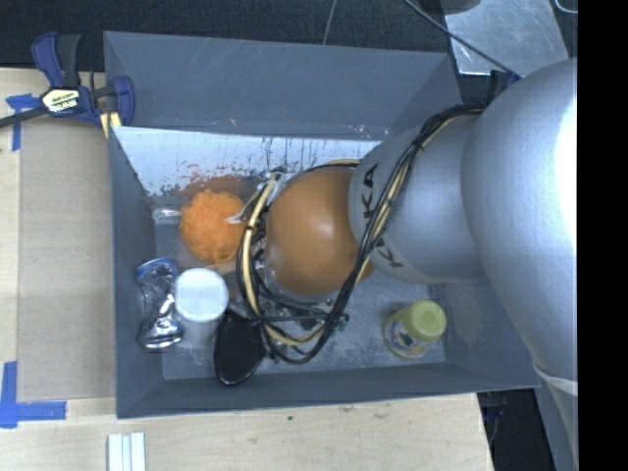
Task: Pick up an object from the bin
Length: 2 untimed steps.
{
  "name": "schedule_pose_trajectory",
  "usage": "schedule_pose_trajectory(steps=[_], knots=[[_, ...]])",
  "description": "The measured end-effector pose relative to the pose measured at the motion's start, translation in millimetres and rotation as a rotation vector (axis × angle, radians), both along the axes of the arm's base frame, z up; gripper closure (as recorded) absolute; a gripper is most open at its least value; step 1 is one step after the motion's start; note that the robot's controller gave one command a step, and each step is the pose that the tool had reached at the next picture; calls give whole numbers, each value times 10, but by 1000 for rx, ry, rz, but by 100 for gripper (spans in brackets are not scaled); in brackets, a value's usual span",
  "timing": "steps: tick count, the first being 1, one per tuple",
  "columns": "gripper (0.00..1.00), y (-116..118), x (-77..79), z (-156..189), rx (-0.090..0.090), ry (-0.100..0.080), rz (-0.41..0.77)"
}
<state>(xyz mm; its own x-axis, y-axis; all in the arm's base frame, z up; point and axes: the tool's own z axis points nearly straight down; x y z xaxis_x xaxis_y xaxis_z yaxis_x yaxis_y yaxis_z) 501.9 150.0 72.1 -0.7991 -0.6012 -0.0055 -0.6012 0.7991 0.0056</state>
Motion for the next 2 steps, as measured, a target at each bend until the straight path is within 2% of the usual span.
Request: schedule_pose_trajectory(steps=[1, 2], knots=[[100, 0, 0, 0, 0, 0, 0], [100, -546, 23, -22, -2, -1, -10]])
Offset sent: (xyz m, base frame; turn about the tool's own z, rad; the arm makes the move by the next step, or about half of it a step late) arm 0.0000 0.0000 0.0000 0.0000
